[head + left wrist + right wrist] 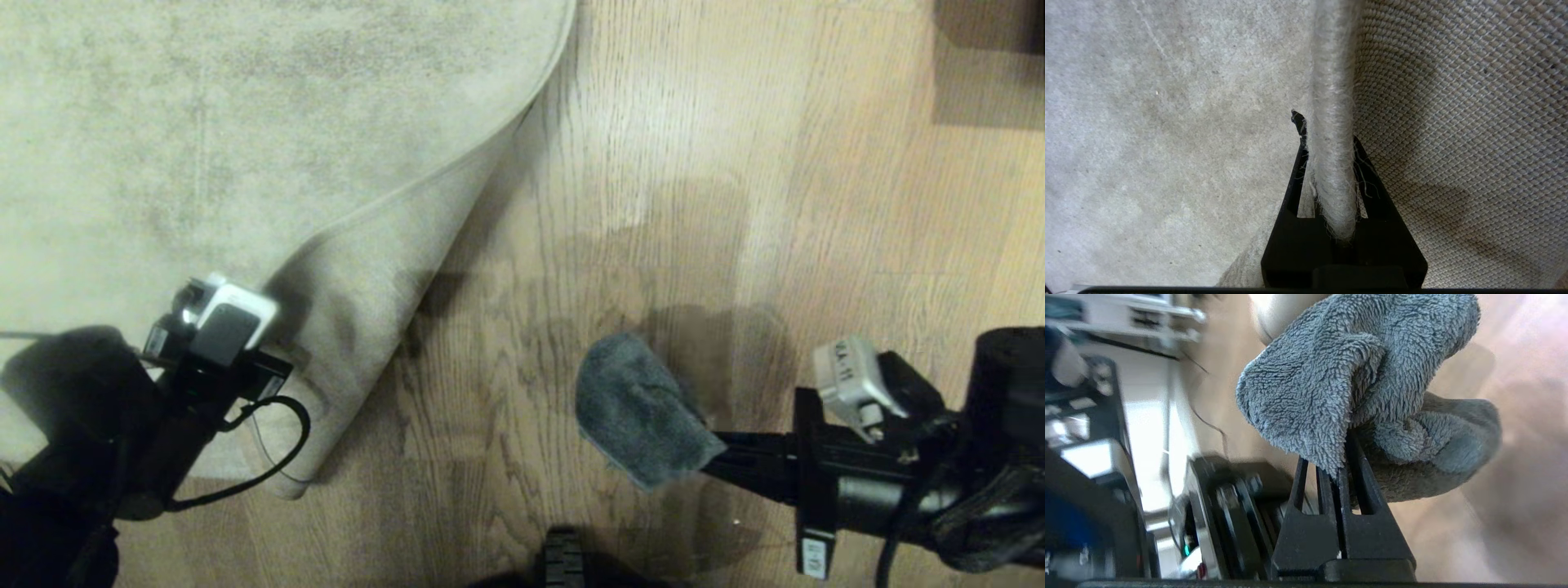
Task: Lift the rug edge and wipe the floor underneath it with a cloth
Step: Wipe the floor under the carpet with a rag
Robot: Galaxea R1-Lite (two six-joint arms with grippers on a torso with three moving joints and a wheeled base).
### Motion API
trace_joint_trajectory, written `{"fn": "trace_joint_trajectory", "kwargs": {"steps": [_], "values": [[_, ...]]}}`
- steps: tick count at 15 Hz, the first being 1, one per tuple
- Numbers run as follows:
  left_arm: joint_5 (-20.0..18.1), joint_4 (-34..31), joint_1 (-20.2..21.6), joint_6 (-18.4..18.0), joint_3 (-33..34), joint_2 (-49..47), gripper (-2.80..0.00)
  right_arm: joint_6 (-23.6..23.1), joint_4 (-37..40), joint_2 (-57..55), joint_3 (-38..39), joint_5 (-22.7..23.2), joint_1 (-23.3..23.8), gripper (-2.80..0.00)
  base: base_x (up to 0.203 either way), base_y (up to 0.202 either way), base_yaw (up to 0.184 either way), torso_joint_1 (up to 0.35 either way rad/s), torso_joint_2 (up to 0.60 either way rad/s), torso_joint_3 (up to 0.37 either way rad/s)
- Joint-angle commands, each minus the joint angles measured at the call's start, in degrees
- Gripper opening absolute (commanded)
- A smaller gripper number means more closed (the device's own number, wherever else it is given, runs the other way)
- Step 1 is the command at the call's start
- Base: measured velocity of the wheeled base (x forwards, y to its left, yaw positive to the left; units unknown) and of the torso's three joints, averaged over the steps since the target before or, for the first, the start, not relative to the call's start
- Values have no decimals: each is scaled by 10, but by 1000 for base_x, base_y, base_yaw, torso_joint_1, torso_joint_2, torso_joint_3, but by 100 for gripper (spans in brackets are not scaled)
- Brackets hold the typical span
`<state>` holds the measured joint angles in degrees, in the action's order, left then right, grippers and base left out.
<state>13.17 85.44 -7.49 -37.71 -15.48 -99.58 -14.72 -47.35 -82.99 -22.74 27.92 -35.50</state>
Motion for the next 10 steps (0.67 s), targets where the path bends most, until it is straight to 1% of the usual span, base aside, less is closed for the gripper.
{"fn": "trace_joint_trajectory", "kwargs": {"steps": [1,3,7,10], "values": [[1,4,0,-2,-2,-10,-280,11,-82,-114,-15,2,-42,-280,0,0,0,0,0,0],[1,4,0,-2,-2,-11,-280,19,-105,-161,-52,1,-59,-280,0,0,0,0,0,0],[1,4,0,-1,-1,-14,-280,22,-121,-255,-146,2,-70,-280,0,0,0,0,0,0],[1,4,2,-1,0,-14,-280,27,-136,-305,-180,3,-73,-280,0,0,0,0,0,0]]}}
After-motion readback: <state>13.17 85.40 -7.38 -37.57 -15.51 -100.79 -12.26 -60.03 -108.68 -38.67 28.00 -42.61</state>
